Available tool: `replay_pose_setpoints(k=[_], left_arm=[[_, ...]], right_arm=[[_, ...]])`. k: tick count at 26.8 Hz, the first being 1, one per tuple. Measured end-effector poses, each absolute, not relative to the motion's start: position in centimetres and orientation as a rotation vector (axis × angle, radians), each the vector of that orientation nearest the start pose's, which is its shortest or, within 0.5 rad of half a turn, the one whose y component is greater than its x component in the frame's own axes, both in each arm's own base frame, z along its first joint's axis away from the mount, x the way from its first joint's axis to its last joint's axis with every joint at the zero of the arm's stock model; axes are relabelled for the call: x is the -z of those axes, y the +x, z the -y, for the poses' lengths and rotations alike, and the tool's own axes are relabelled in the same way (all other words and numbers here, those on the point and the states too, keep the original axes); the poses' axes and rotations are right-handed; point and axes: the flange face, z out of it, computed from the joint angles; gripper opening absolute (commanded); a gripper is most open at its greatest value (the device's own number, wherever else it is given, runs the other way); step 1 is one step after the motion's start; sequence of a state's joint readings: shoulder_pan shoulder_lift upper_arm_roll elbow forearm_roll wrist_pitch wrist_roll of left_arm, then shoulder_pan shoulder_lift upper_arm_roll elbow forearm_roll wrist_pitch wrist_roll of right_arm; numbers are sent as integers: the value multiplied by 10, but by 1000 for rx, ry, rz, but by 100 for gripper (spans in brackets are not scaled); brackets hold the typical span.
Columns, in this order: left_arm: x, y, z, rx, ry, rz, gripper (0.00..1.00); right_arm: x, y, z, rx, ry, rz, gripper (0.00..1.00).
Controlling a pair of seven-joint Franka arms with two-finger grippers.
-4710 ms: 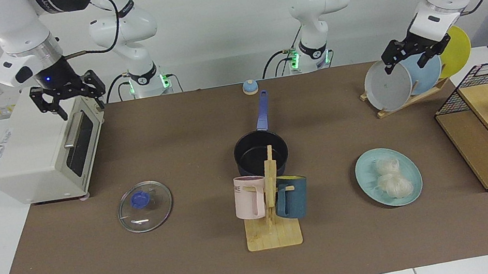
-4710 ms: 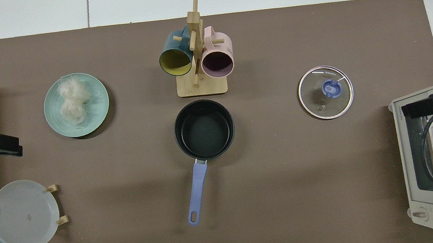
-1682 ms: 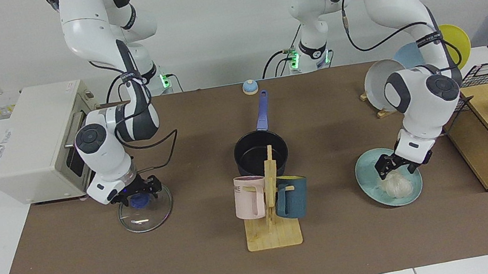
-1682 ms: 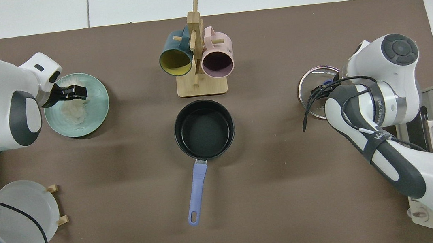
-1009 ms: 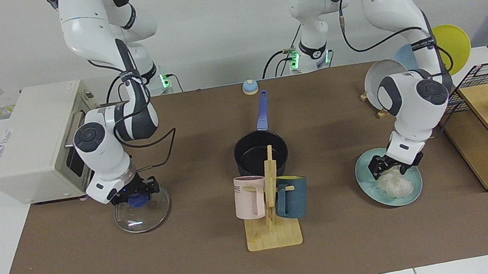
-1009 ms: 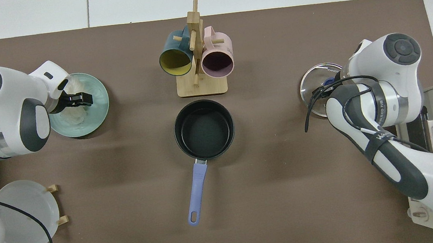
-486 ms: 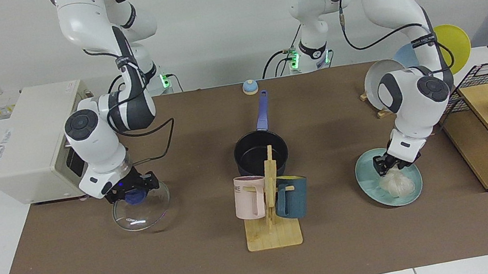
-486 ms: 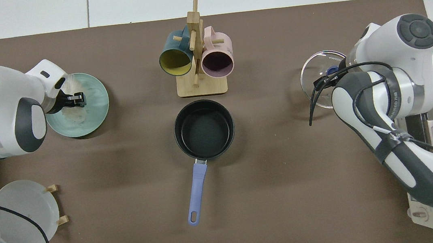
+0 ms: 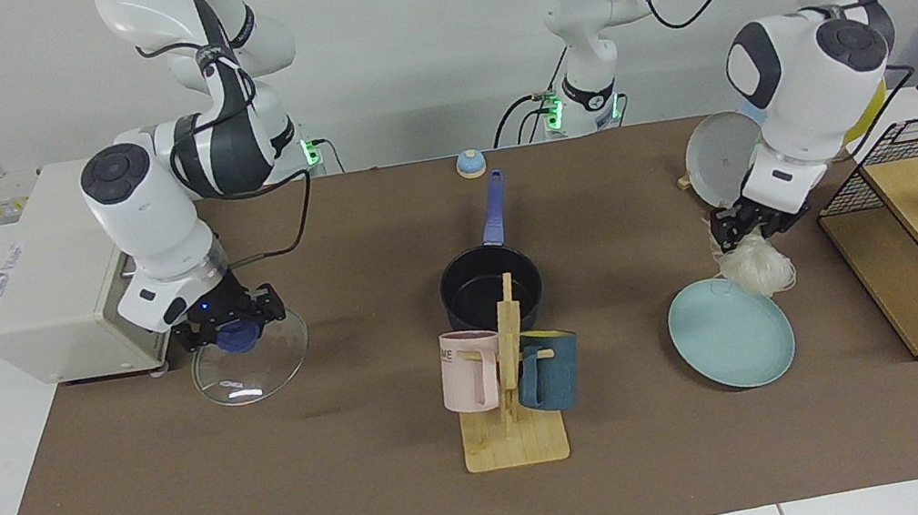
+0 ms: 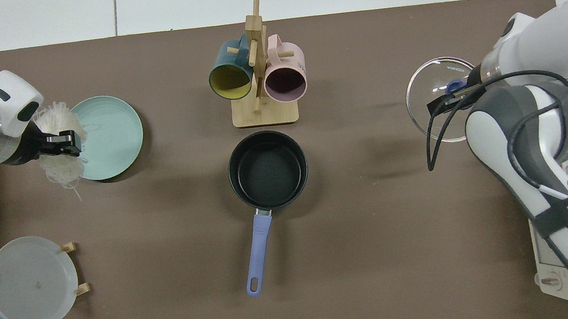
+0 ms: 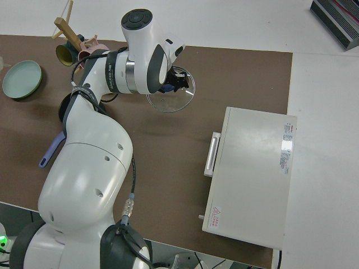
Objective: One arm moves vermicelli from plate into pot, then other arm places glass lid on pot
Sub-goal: 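Grasp the white vermicelli on the blue plate with the left gripper, then carry the vermicelli over the black pot with the left gripper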
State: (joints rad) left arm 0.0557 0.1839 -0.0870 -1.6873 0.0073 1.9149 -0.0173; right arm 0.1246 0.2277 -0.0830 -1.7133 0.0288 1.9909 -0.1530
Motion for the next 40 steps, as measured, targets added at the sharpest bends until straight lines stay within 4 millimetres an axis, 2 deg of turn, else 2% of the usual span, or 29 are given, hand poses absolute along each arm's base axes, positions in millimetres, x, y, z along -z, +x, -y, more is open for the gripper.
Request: replay_pose_setpoints(k=[5, 8, 11, 14, 20, 28, 31, 36, 40], left_arm=[[-533, 599, 34, 81, -3147, -69, 0], [-552, 587, 54, 93, -3146, -85, 0], [-562, 578, 85, 109, -3150, -63, 0], [-564, 570, 125, 119, -3160, -41, 0], [-561, 550, 200, 123, -3201, 21, 0], [-537, 539, 278, 193, -3275, 168, 0], [-528, 539, 297, 205, -3305, 220, 0], [-498, 535, 330, 141, -3341, 252, 0], [-487, 534, 337, 105, -3345, 247, 0]], right_arm=[[-495, 616, -31, 81, -3116, 292, 0], [-510, 607, -30, 70, -3113, 293, 0], [-515, 603, -31, 63, -3110, 297, 0], [-515, 602, -34, 55, -3109, 304, 0], [-511, 601, -34, 45, -3108, 306, 0], [-511, 600, -38, 44, -3107, 314, 0], [-511, 600, -43, 43, -3106, 323, 0], [-510, 599, -50, 41, -3105, 324, 0], [-510, 599, -50, 38, -3106, 322, 0]])
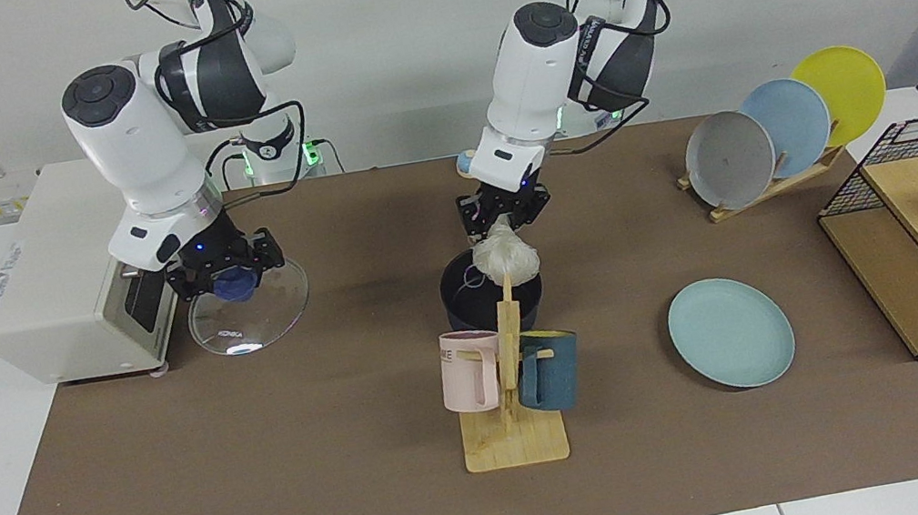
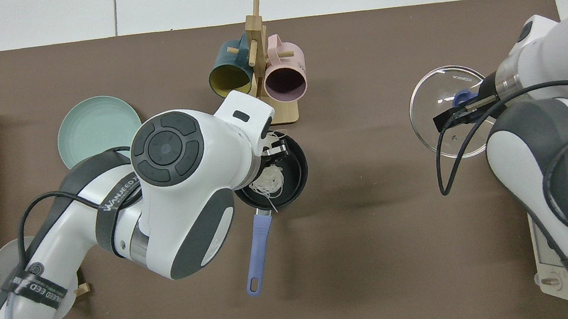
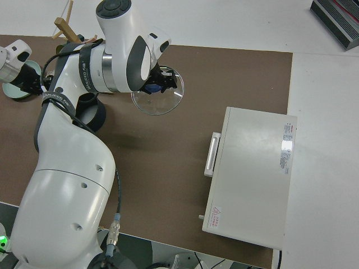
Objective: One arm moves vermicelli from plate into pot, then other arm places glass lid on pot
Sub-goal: 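Carry the vermicelli over the black pot with the left gripper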
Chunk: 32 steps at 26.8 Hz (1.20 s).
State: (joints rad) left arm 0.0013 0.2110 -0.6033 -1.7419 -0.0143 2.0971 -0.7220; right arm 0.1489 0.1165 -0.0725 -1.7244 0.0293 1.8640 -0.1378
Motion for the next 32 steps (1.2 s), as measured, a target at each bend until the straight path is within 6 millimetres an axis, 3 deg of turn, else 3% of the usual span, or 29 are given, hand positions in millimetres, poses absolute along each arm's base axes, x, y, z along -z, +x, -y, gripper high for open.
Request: replay_pose_setpoints(k=[3, 8, 11, 22, 32], left_arm=[[-475, 533, 339, 90, -3328, 231, 0], [-416, 529, 362, 115, -3241, 227, 0], [-398, 528, 374, 119, -3252, 220, 0], [-376, 537, 368, 148, -3204, 157, 0], [-359, 546, 363, 131, -3226, 173, 0]], right_arm=[[-509, 598, -50, 26, -3107, 309, 0], [-507, 597, -50, 14, -3107, 304, 0], [-506, 597, -50, 9, -3107, 303, 0], [-499, 595, -50, -15, -3108, 295, 0], [-492, 590, -75, -41, -3104, 288, 0]])
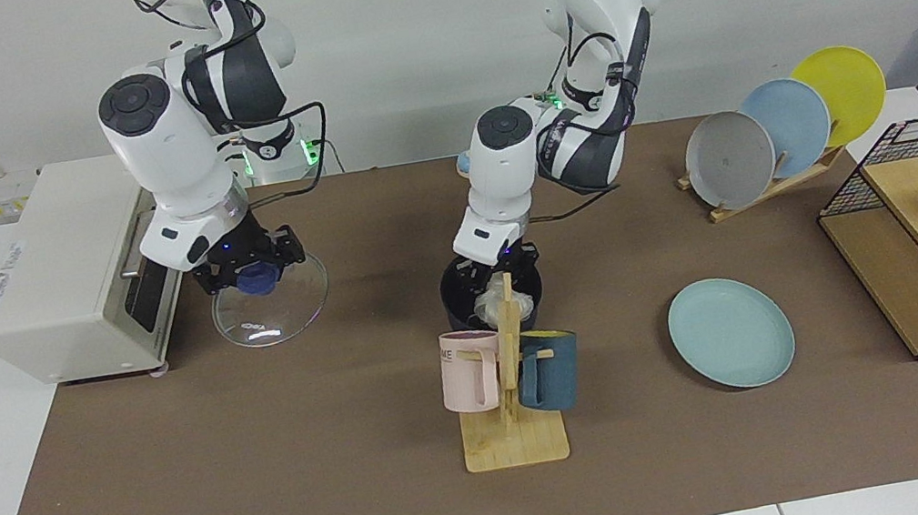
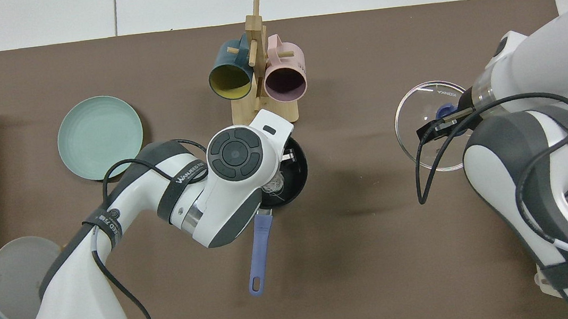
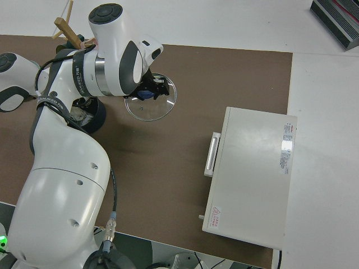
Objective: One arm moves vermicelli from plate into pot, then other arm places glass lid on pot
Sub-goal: 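Carry the vermicelli over the black pot with the left gripper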
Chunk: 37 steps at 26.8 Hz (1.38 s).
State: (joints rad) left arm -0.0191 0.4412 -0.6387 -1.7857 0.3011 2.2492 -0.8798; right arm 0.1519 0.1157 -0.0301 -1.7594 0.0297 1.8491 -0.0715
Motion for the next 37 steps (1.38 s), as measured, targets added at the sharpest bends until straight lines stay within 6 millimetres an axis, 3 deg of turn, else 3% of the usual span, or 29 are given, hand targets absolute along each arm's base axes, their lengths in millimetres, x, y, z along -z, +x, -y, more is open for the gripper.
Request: replay_pose_setpoints(k=[6, 13, 22, 24, 25, 27, 28, 37], left_arm=[[-353, 541, 370, 112, -3237, 153, 0], [-344, 522, 385, 67, -3238, 92, 0], [-336, 521, 378, 49, -3227, 99, 3], [-336, 522, 376, 50, -3227, 106, 18], [-336, 523, 375, 51, -3226, 108, 35], [-336, 524, 374, 51, -3225, 114, 82], [-336, 524, 374, 50, -3225, 120, 100], [-338, 521, 378, 49, -3227, 168, 100]], right_arm=[[-485, 587, -75, -65, -3104, 285, 0], [-484, 586, -74, -68, -3103, 282, 0], [-486, 585, -78, -66, -3095, 242, 0], [-486, 584, -79, -65, -3094, 244, 0], [-486, 584, -80, -65, -3094, 244, 0], [-486, 584, -82, -65, -3094, 234, 0], [-487, 584, -83, -65, -3094, 228, 0], [-484, 582, -89, -76, -3097, 203, 0]])
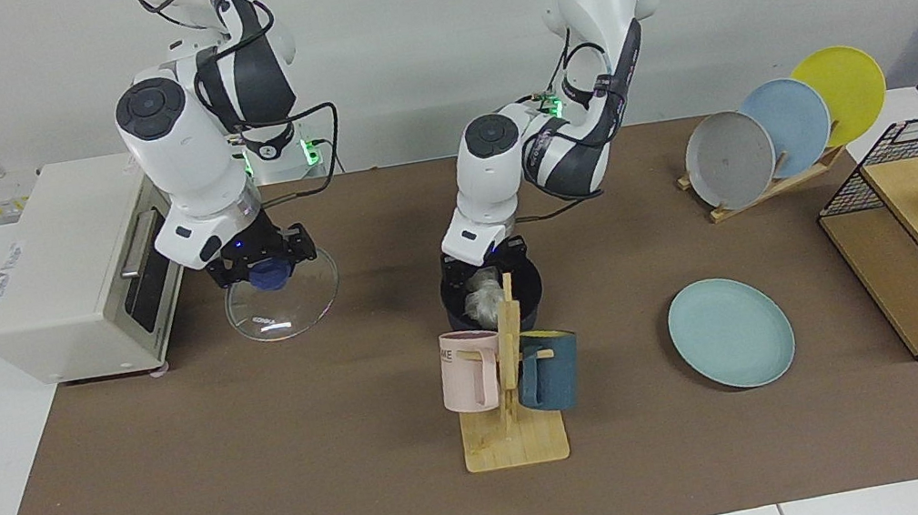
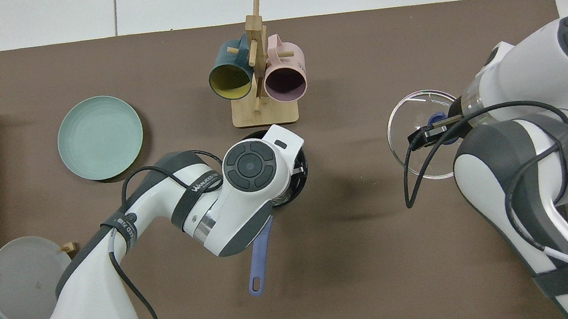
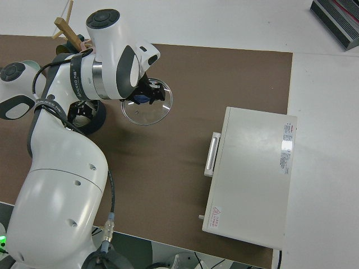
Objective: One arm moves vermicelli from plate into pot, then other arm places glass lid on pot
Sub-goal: 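Carry the vermicelli over the black pot with the left gripper, then release the vermicelli into the pot while the right gripper lifts the lid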
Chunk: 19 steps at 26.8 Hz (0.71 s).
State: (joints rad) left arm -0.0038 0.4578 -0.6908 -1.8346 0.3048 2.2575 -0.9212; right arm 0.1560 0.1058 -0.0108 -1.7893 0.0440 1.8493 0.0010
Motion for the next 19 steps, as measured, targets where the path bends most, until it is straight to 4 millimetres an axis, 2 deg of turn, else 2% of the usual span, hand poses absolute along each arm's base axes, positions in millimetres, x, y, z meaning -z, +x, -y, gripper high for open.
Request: replay_pose_setpoints(k=[5, 9, 13, 15, 19], left_arm=[[-346, 522, 381, 67, -3237, 174, 100], [-366, 528, 382, 99, -3241, 190, 100], [-408, 538, 374, 121, -3225, 235, 100], [-437, 543, 365, 98, -3203, 242, 100], [-492, 550, 338, 16, -3182, 146, 100]], right_arm=[[-479, 582, -102, -46, -3098, 184, 0], [-462, 586, -120, -19, -3098, 164, 0], [-444, 587, -137, -34, -3101, 148, 0], [-439, 588, -141, -35, -3101, 151, 0], [-435, 588, -147, -38, -3101, 132, 0]])
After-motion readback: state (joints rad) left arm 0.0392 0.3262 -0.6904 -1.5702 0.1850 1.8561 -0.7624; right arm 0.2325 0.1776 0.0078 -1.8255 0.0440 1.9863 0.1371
